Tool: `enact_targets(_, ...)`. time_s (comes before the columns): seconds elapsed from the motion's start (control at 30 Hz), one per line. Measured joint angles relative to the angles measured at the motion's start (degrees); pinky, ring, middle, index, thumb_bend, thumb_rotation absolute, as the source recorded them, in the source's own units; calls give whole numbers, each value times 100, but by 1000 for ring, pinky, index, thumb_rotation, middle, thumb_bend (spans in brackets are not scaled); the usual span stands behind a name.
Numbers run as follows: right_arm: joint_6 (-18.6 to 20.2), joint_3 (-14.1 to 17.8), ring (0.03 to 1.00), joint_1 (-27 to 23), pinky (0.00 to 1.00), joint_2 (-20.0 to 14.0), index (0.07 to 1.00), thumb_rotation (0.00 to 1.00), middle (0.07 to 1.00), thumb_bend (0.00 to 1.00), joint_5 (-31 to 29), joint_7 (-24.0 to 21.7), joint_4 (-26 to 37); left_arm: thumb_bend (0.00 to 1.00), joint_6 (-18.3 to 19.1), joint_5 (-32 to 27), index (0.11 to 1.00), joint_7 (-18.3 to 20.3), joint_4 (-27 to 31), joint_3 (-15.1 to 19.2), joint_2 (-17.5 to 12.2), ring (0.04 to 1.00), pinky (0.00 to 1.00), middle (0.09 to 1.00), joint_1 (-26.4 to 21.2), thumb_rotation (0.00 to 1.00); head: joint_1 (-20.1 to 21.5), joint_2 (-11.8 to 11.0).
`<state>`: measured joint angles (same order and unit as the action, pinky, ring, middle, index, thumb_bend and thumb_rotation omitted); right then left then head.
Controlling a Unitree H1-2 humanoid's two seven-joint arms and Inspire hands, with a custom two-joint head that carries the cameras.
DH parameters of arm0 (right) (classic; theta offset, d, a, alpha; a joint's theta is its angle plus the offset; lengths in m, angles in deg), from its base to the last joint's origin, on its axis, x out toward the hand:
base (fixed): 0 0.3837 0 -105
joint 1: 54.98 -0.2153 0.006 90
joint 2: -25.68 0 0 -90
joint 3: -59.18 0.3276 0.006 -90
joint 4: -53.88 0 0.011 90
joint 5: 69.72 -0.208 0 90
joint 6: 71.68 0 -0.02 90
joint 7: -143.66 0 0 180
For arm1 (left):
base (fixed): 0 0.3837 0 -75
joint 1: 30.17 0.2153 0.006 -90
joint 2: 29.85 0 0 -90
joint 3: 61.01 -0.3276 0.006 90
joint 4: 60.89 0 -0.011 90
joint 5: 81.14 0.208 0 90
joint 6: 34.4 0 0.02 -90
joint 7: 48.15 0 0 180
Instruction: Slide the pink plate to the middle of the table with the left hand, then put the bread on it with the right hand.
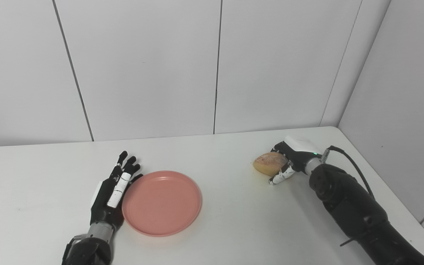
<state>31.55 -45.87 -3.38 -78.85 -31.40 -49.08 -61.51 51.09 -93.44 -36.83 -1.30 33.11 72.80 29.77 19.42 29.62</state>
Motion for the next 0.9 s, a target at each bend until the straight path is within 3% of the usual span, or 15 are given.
enact_targets(0.3, -353, -40, 417, 4, 346, -60, 484, 0, 481, 531, -2, 235, -45, 799, 3, 2, 959, -4, 2, -10, 0, 927, 850, 949, 0, 651, 0, 9)
enact_targets(0.6, -380, -32, 427, 23, 354, -64, 482, 0, 486, 531, -24, 249, 0, 796, 8, 12, 966, -7, 21, -22, 0, 928, 837, 952, 12, 655, -9, 44)
enact_targets(0.77, -371, -1, 394, 133, 317, -67, 496, 0, 455, 531, -64, 204, 325, 814, 18, 14, 973, -7, 51, -31, 1, 928, 841, 956, 32, 658, -26, 44)
enact_targets(0.9, -366, 25, 410, 152, 346, -66, 499, 0, 456, 530, -126, 131, 650, 836, 22, 69, 971, -12, 81, -52, 2, 925, 821, 952, 49, 660, -26, 44)
